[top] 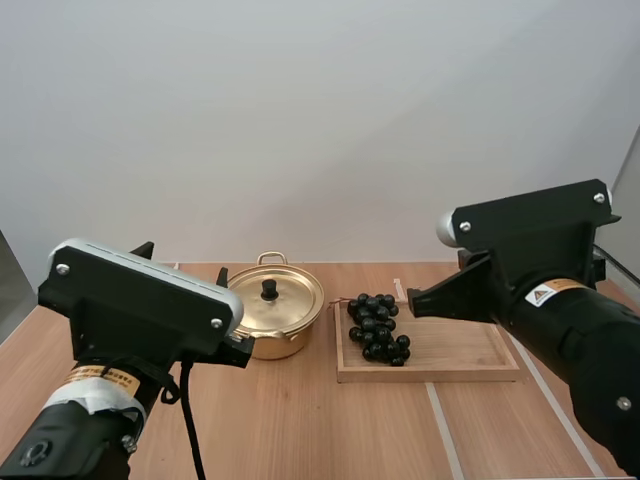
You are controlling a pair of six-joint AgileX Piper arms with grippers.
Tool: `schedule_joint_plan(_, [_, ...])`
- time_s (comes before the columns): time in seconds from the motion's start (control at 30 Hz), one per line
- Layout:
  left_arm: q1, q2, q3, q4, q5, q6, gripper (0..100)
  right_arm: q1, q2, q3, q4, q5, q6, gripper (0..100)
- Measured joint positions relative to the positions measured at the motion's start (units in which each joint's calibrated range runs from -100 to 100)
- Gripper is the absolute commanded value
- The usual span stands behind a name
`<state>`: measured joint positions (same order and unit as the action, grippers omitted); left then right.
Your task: Open the pot, put the pineapple inside, and close it
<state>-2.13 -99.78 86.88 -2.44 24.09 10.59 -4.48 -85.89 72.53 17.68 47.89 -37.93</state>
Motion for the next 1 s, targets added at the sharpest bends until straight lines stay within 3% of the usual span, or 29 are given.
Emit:
schedule_joint_plan(0.13, [-0.54, 0.0, 0.0, 3.9, 3.5, -0.7, 100, 0.0, -1.1, 0.0, 0.0, 10.8, 0.0, 0])
schedule_joint_plan(0.27, [-0.64, 0.0, 0.2, 4.2, 9.9, -4.6, 100, -0.4, -1.3, 0.0, -0.1, 14.0, 0.0, 0])
schedule_joint_plan(0.4, [-0.64, 0.0, 0.2, 4.3, 14.6, -7.0, 100, -1.0, -1.3, 1.0, -0.2, 9.7, 0.0, 6])
schedule_joint_plan(0.5, [-0.64, 0.0, 0.9, 4.3, 16.1, -7.6, 100, -1.3, -1.3, 5.5, -0.3, -4.0, 0.0, 9])
schedule_joint_plan(0.53, [-0.64, 0.0, 1.6, 4.2, 16.1, -7.4, 84, -1.3, -1.4, 7.5, -0.3, -8.1, 0.0, 7])
schedule_joint_plan(0.63, [-0.64, 0.0, 3.5, 4.1, 15.9, -7.2, 0, -1.3, -1.4, 13.3, -0.3, -16.2, 0.0, 0])
schedule_joint_plan(0.83, [-0.28, 0.0, 5.0, 3.9, 15.3, -12.7, 0, -1.3, -1.4, 23.5, 0.8, -20.1, 0.0, 0])
schedule_joint_plan(1.0, [0.2, 0.0, 9.3, 3.7, 12.8, -19.2, 0, -1.3, -1.4, 25.0, 10.3, -20.6, -0.1, 0])
